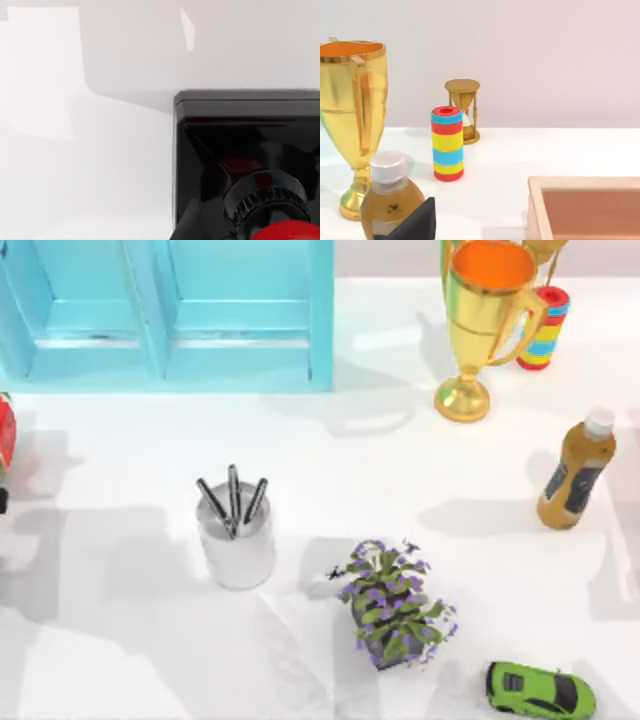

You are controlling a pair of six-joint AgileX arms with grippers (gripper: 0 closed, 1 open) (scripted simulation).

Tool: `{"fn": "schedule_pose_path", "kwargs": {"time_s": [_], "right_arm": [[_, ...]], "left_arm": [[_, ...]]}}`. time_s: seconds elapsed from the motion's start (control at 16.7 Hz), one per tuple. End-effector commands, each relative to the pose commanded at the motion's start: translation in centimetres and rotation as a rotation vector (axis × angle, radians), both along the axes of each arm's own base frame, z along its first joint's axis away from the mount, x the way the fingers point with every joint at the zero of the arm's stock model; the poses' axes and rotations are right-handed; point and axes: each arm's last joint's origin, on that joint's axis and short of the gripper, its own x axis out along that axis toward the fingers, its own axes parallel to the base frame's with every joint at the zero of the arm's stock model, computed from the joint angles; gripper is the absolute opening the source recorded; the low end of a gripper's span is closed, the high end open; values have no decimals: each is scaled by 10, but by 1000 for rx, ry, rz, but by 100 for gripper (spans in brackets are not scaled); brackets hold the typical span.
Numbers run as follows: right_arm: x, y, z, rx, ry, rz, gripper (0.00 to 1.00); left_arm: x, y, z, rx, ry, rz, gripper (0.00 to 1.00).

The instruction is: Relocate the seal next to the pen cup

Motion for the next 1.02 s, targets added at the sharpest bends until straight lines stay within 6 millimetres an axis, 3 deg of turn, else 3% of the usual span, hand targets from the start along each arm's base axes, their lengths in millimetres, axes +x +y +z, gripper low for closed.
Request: {"fn": "schedule_pose_path", "kwargs": {"time_s": [0.24,0.3,0.84,1.02], "right_arm": [[0,0,0,0,0,0,100],[0,0,0,0,0,0,100],[0,0,0,0,0,0,100],[0,0,0,0,0,0,100]], "left_arm": [[0,0,0,0,0,0,2],[0,0,0,0,0,0,0],[0,-1,1,0,-2,-1,0],[9,-17,22,5,-15,7,0]]}}
